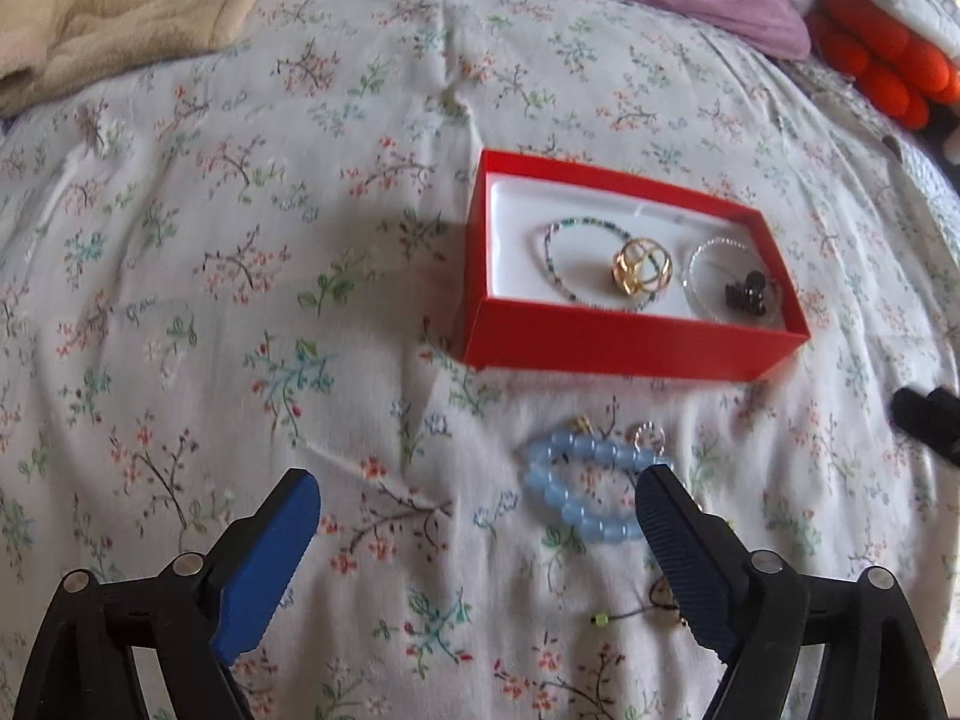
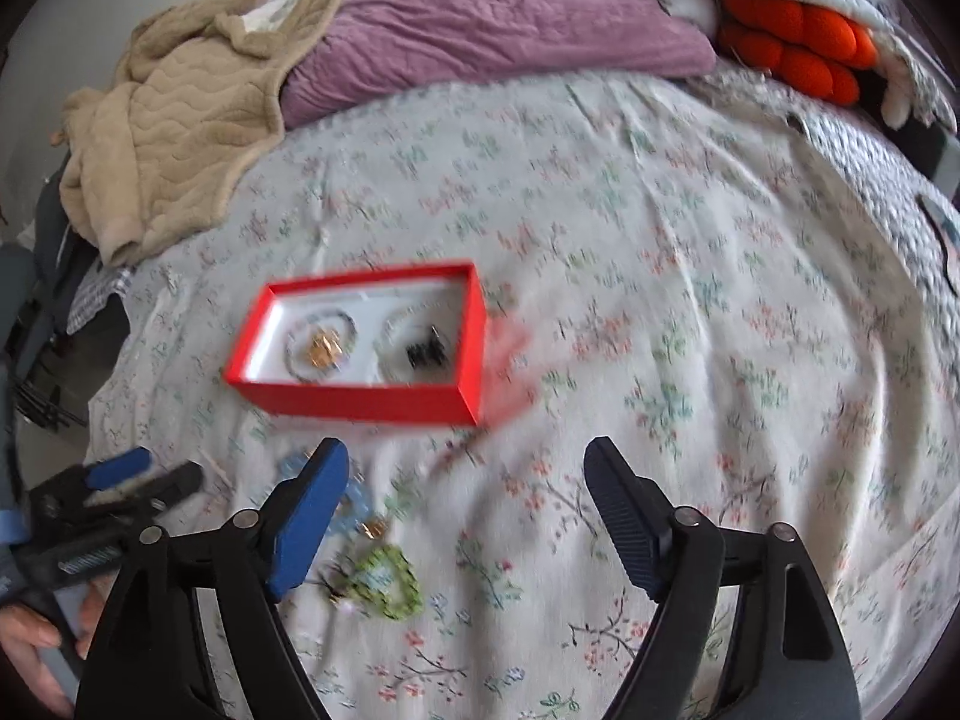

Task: Organize jewelry
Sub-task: 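Move the left gripper to the light-blue bead bracelet and close on it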

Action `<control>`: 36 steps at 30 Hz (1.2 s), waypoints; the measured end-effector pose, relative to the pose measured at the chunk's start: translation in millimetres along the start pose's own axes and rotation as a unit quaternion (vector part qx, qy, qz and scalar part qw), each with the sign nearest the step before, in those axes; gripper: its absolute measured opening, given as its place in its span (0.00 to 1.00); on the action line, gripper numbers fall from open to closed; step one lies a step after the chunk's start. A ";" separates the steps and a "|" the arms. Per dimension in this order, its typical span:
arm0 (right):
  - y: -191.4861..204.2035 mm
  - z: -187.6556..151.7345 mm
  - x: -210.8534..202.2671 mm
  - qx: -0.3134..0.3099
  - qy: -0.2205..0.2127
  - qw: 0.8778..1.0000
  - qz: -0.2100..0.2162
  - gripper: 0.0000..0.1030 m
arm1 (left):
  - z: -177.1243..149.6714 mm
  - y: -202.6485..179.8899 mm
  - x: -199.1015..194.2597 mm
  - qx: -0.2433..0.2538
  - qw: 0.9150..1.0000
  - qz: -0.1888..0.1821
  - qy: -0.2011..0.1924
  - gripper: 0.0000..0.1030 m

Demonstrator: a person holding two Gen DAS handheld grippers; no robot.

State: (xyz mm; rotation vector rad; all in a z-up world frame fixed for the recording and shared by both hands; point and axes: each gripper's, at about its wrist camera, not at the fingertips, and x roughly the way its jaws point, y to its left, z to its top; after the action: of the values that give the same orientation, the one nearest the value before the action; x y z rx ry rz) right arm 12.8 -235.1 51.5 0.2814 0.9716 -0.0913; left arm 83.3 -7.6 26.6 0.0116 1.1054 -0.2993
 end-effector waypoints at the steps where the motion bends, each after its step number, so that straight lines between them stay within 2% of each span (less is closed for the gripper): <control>1: -1.2 -2.1 6.9 0.000 0.015 1.000 -0.004 0.81 | -2.3 -0.4 3.6 0.001 1.000 -0.002 0.006 0.87; 4: -4.0 -5.2 24.7 0.008 0.038 0.999 0.008 0.81 | -5.4 -1.5 17.0 0.009 1.000 0.004 0.021 0.87; 7: -0.4 -6.3 44.2 0.002 0.077 0.997 -0.002 0.81 | -7.8 -1.5 29.9 0.013 1.000 -0.002 0.024 0.87; 9: 1.1 -8.4 52.3 -0.001 0.090 0.996 0.005 0.81 | -7.7 0.0 40.6 0.006 0.999 -0.004 0.033 0.80; 12: 1.0 -12.2 60.7 -0.006 0.107 0.994 -0.003 0.81 | -5.4 -1.2 52.7 -0.003 0.999 -0.026 0.044 0.68; 13: 0.7 -13.7 61.4 -0.008 0.109 0.994 -0.005 0.81 | -4.4 -3.2 57.7 -0.003 0.998 -0.031 0.049 0.62; 14: -0.1 -14.6 61.3 -0.009 0.110 0.994 -0.005 0.81 | -4.0 -5.5 60.8 -0.002 0.998 -0.033 0.052 0.56; 18: -2.6 -16.3 61.4 -0.004 0.114 0.993 -0.004 0.81 | -2.4 -17.3 71.3 0.012 0.998 -0.034 0.057 0.46; 20: -3.8 -18.5 62.9 0.000 0.121 0.993 -0.005 0.81 | -2.1 -22.3 75.5 0.017 0.997 -0.035 0.062 0.35; 24: -4.3 -22.1 63.9 0.006 0.127 0.992 0.000 0.81 | -5.1 -31.9 81.9 0.041 0.997 -0.007 0.059 0.23; 25: -3.4 -23.6 64.8 0.005 0.130 0.991 0.004 0.81 | -6.1 -33.5 81.6 0.048 0.997 0.000 0.056 0.16; 29: 3.1 -31.3 71.3 -0.006 0.148 0.989 0.017 0.81 | -8.7 -30.6 79.6 0.054 0.997 0.006 0.051 0.09; 33: 9.0 -38.7 74.5 -0.019 0.155 0.988 0.018 0.77 | -14.6 -15.3 69.9 0.043 0.998 -0.008 0.055 0.09; 35: 11.7 -41.0 75.6 -0.025 0.155 0.987 0.019 0.64 | -18.4 -7.6 64.5 0.042 0.998 -0.012 0.055 0.09; 36: 12.7 -42.2 75.7 -0.028 0.156 0.987 0.020 0.61 | -20.6 -2.9 60.1 0.041 0.998 -0.014 0.054 0.09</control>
State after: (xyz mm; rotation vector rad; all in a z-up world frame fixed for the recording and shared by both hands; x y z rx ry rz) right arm 24.2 -207.5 -30.9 0.2690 1.2767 0.0185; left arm 89.3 -21.1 -35.2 0.0858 1.2006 -0.3733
